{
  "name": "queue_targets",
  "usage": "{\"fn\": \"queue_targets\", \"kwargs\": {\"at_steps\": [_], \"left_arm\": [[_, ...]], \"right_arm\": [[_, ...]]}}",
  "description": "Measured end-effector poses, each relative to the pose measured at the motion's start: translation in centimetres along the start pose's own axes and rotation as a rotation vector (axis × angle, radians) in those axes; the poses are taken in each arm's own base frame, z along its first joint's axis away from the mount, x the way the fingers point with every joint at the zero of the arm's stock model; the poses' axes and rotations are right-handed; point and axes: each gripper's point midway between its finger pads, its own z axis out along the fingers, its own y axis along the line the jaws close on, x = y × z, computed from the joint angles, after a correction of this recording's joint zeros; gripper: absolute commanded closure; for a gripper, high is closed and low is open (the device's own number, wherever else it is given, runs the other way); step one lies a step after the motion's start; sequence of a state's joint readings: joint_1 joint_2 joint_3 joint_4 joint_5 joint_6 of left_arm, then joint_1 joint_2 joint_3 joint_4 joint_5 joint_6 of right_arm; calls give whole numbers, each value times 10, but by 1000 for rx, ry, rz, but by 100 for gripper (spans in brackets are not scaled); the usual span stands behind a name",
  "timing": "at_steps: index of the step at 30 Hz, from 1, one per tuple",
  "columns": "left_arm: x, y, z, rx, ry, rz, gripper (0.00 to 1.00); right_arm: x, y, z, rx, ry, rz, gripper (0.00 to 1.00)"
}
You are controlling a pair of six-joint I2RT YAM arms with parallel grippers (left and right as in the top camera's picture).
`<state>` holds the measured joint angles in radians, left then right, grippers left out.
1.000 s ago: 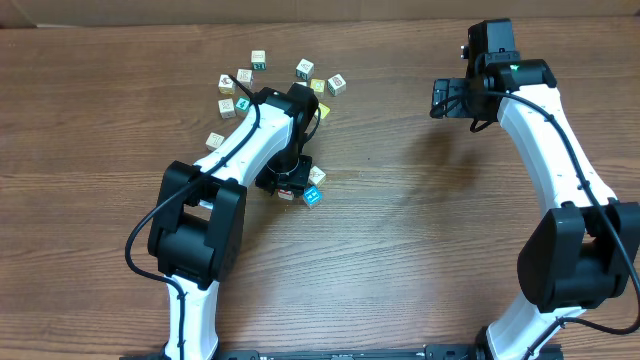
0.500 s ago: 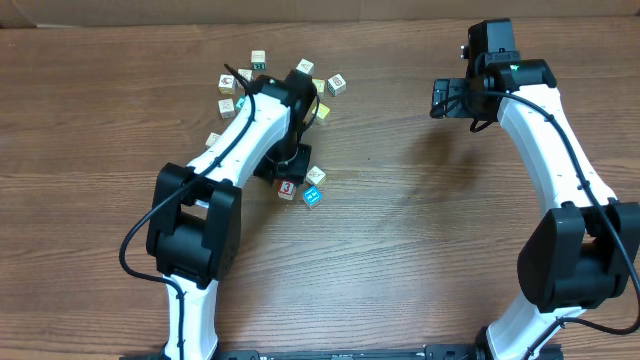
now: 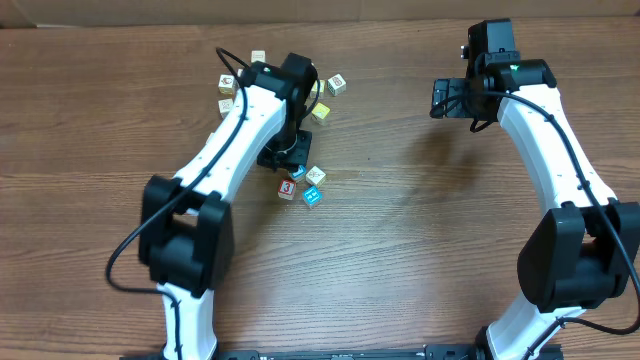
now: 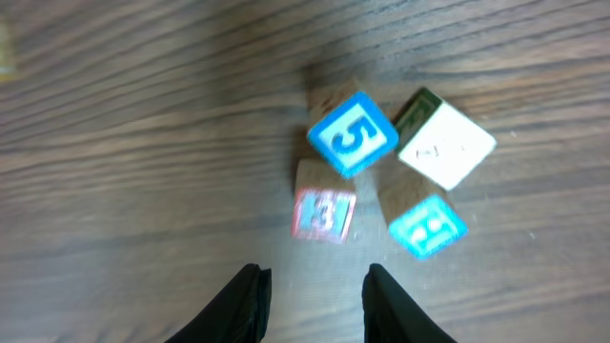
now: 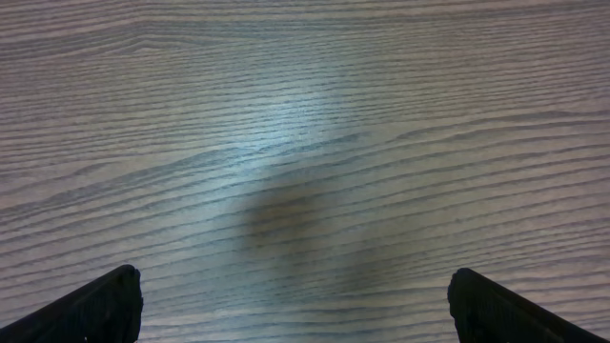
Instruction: Form a circle
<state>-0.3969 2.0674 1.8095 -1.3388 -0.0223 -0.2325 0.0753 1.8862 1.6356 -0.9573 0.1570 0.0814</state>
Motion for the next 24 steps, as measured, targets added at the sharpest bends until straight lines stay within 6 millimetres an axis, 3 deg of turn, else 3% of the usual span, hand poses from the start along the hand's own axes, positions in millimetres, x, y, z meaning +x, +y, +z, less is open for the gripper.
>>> {"fn": "queue_targets", "kwargs": {"at_steps": [7, 10, 13, 19, 21, 24], "left_arm": [[5, 8, -83, 46, -253, -13, 69], [11, 9, -98, 76, -379, -16, 69], [19, 11, -76, 84, -411, -18, 68], [35, 11, 17, 62, -297, -14, 67], [37, 12, 32, 57, -277, -13, 64], [29, 10, 34, 63, -301, -14, 55]], "right_arm": [[0, 0, 0, 0, 0, 1, 0], [0, 0, 0, 0, 0, 0, 0], [0, 0, 0, 0, 0, 0, 0], [0, 0, 0, 0, 0, 0, 0], [0, 0, 0, 0, 0, 0, 0], [0, 0, 0, 0, 0, 1, 0]]}}
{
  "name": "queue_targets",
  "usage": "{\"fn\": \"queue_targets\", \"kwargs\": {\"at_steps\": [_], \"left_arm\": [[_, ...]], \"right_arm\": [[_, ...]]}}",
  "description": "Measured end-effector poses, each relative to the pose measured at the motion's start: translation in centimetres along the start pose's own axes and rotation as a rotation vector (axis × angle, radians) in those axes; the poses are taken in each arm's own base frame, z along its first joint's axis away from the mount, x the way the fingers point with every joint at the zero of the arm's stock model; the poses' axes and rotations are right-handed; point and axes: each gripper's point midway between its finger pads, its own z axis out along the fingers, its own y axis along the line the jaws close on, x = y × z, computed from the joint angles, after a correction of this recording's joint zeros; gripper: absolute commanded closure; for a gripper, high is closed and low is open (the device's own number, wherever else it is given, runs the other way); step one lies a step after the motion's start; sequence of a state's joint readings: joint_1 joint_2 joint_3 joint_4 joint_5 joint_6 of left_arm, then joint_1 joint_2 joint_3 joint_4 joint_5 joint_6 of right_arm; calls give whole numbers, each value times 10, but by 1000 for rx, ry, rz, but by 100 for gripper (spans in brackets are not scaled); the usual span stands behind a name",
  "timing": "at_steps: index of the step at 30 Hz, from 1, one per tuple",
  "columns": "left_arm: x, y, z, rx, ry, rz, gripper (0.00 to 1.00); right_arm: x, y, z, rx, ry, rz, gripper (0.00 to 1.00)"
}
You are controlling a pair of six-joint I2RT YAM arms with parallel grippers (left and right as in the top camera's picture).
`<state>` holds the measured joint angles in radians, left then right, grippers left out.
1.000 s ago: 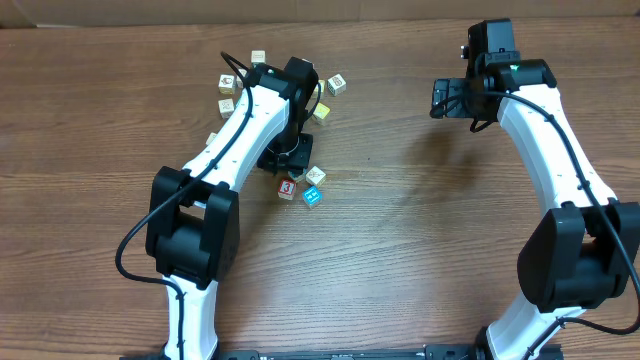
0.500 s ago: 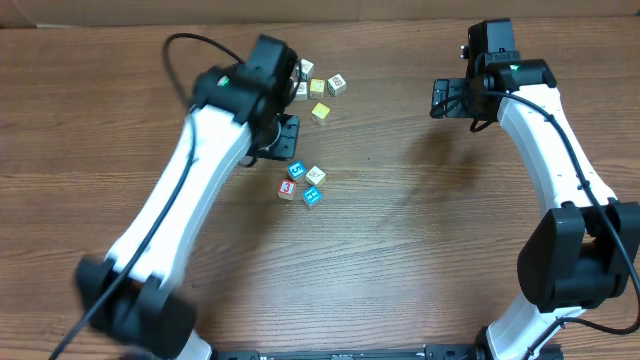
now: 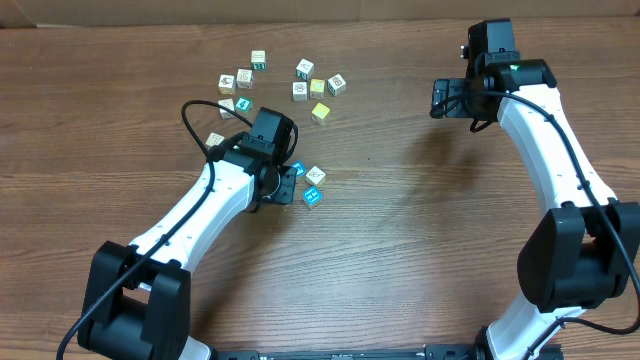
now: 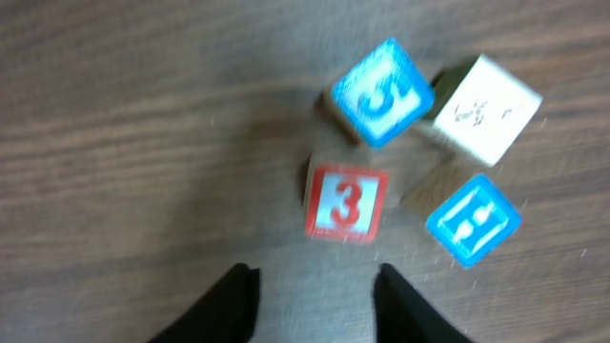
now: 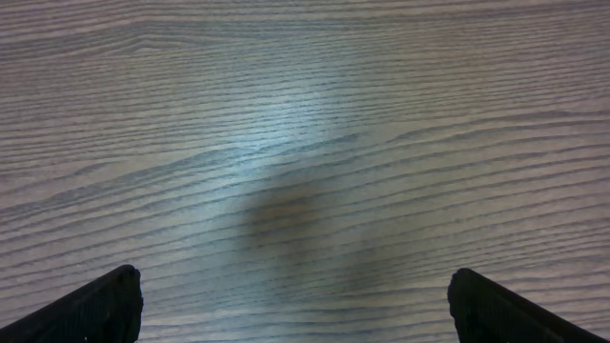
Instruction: Form a circle
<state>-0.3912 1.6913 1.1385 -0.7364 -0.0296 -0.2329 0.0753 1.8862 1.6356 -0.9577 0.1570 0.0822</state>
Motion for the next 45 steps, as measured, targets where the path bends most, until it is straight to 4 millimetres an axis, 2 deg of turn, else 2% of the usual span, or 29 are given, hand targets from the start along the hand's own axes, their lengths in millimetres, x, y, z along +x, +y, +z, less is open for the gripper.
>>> {"fn": "queue_targets", "kwargs": {"at_steps": [5, 11, 14, 19, 27, 33, 38, 45], "left_arm": [[-10, -5, 5, 22, -35, -1, 51], [5, -6, 33, 20, 56, 1, 52], [6, -6, 39, 22, 67, 1, 51], [-3, -8, 40, 31, 32, 0, 57], [-3, -8, 40, 31, 32, 1, 64], [-1, -8, 40, 29, 40, 0, 77], [-1, -8, 40, 31, 39, 19, 78], [-2, -10, 40, 40, 30, 165, 79]], "right_arm": [[0, 0, 0, 0, 0, 0, 0], [0, 0, 0, 0, 0, 0, 0], [0, 0, 0, 0, 0, 0, 0], [0, 0, 0, 0, 0, -1, 0], [0, 0, 0, 0, 0, 0, 0], [0, 0, 0, 0, 0, 0, 0], [0, 0, 0, 0, 0, 0, 0], [0, 0, 0, 0, 0, 0, 0]]}}
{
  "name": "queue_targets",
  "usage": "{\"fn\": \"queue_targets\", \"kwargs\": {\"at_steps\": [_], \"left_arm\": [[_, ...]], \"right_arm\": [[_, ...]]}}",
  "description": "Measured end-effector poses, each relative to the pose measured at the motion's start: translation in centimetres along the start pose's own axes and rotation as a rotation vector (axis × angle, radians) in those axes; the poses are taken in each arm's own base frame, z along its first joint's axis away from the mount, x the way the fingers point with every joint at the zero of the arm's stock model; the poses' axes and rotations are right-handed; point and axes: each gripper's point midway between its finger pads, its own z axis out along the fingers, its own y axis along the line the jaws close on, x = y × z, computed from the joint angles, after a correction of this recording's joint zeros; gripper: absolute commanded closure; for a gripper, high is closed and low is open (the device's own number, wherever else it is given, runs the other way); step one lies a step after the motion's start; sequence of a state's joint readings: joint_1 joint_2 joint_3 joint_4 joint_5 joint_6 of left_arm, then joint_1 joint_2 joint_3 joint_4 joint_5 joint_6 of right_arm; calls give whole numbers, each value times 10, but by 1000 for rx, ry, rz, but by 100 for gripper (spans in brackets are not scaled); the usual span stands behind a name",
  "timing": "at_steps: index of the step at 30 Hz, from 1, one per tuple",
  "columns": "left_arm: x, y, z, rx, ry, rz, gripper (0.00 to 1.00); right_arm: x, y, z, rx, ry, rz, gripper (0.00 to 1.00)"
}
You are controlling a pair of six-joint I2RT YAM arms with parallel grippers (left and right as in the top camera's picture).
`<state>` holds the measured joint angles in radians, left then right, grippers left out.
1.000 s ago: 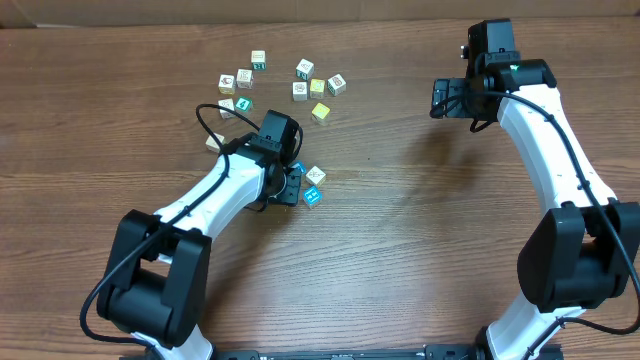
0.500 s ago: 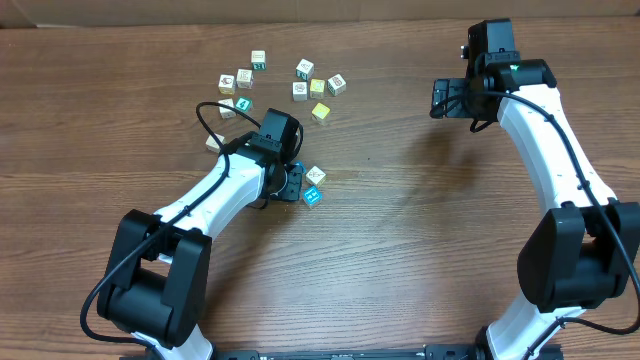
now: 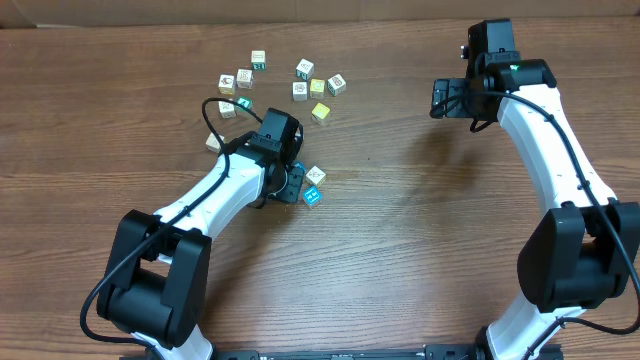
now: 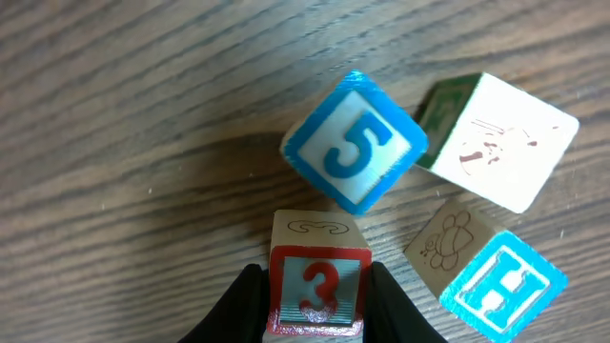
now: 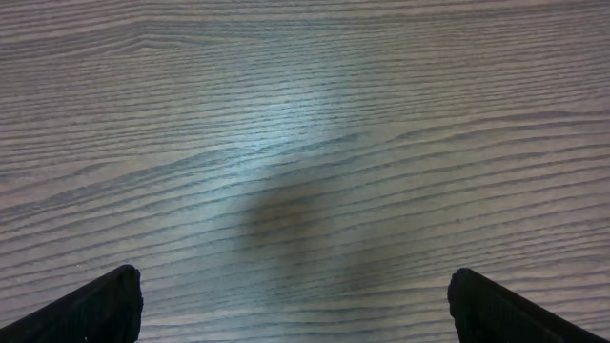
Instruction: Form a circle
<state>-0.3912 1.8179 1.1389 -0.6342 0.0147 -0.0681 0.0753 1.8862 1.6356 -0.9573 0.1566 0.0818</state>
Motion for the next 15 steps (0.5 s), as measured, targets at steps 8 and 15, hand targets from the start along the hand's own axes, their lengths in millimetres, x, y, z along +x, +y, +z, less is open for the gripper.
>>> {"fn": "queue_targets", "kwargs": {"at_steps": [8, 15], "left_arm": [[0, -1, 0, 7, 0, 134, 78], [4, -10, 0, 58, 13, 211, 75]], "right_arm": [[0, 0, 0, 0, 0, 0, 0], [0, 0, 0, 0, 0, 0, 0]]}}
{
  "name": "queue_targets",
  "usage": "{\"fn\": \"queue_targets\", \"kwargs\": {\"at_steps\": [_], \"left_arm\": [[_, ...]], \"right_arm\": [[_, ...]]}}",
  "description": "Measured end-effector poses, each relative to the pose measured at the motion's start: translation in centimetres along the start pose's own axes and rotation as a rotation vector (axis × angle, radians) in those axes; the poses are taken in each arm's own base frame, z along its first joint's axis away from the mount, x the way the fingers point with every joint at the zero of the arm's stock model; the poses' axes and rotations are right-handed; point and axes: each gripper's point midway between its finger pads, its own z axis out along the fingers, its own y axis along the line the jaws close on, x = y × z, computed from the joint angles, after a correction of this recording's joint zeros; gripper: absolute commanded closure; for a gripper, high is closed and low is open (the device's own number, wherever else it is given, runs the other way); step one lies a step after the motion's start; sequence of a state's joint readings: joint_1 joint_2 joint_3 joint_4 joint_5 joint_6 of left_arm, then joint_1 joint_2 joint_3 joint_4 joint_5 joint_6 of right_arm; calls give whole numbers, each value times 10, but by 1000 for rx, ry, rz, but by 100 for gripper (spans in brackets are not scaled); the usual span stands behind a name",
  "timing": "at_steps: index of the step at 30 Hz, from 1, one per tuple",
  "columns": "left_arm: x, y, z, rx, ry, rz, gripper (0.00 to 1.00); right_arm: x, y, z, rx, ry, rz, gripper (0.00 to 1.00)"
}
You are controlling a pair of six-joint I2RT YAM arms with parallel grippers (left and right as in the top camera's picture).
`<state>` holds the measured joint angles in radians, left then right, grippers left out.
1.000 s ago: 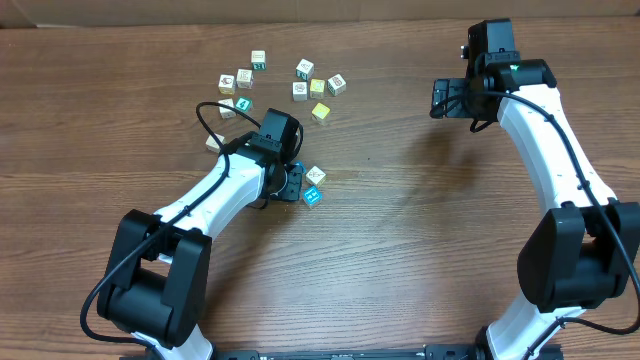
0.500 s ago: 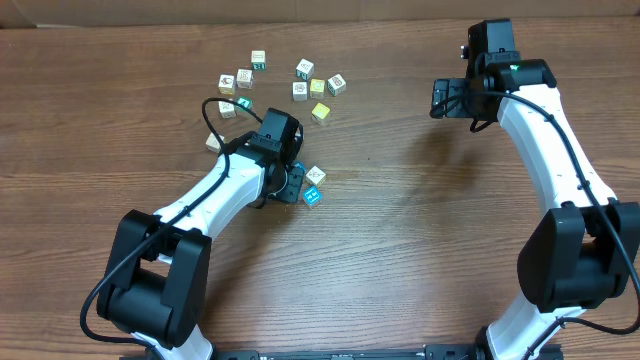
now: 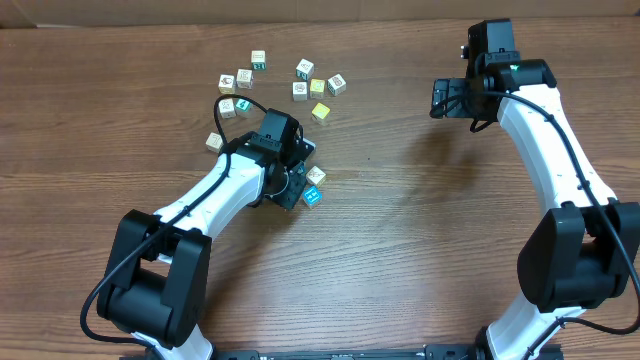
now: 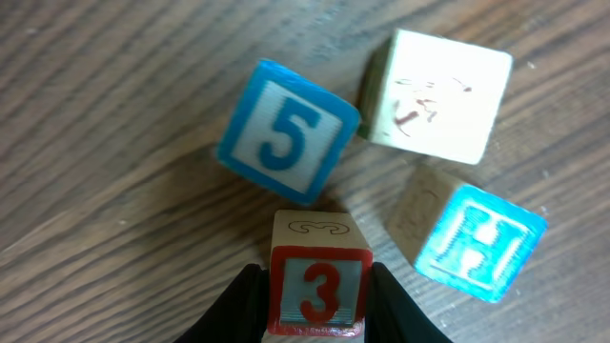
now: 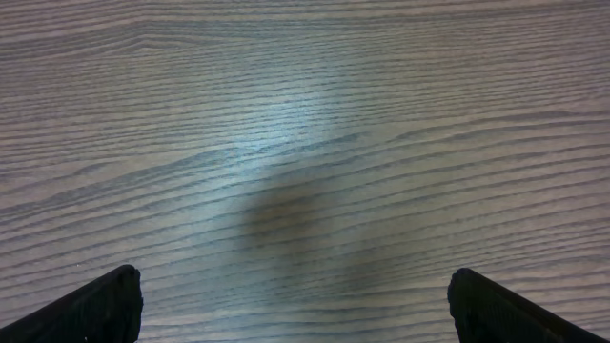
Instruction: Form a circle
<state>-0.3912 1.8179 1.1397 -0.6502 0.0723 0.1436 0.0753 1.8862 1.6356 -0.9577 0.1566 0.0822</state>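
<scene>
My left gripper (image 4: 317, 307) is shut on a red-edged block with the number 3 (image 4: 319, 286), low over the table; in the overhead view the left gripper (image 3: 287, 186) hides it. Just beyond it lie a blue 5 block (image 4: 286, 131), a white picture block (image 4: 440, 95) and a cyan H block (image 4: 477, 243). From overhead the cyan H block (image 3: 312, 197) and white block (image 3: 316, 175) sit right of the gripper. Far to the right my right gripper (image 3: 441, 99) hangs open over bare wood, its fingers (image 5: 105, 305) wide apart.
Several more letter blocks are scattered behind the left arm, among them a yellow block (image 3: 320, 111), a white one (image 3: 304, 68) and a lone tan one (image 3: 213, 141). The wooden table (image 3: 420, 250) stretches between the arms.
The left gripper still holds the 3 block but its wrist has turned: in its view the 5 block sits further left, and the white block has moved up and left.
My left gripper first hovered open over the cluster of 5, 3, white and H blocks. Then it stood open, nearer, with the 3 block ahead of its fingers. Later it was shut on the 3 block, and it holds it still. The right arm never moved.
</scene>
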Motion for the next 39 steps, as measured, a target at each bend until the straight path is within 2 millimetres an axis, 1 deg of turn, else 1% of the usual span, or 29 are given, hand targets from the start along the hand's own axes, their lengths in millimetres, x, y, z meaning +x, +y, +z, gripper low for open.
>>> {"fn": "queue_targets", "kwargs": {"at_steps": [7, 11, 15, 33, 35, 36, 37, 39], "left_arm": [[1, -4, 0, 26, 2, 43, 74], [0, -5, 0, 27, -1, 75, 71], [-2, -4, 0, 23, -9, 97, 70], [-3, -2, 0, 11, -15, 101, 69], [-4, -2, 0, 11, -17, 102, 66], [-4, -2, 0, 11, -18, 103, 61], [-4, -2, 0, 11, -18, 105, 58], [-4, -2, 0, 11, -18, 107, 57]], "right_arm": [[0, 0, 0, 0, 0, -1, 0], [0, 0, 0, 0, 0, 0, 0], [0, 0, 0, 0, 0, 0, 0], [0, 0, 0, 0, 0, 0, 0], [0, 0, 0, 0, 0, 0, 0], [0, 0, 0, 0, 0, -1, 0], [0, 0, 0, 0, 0, 0, 0], [0, 0, 0, 0, 0, 0, 0]]}}
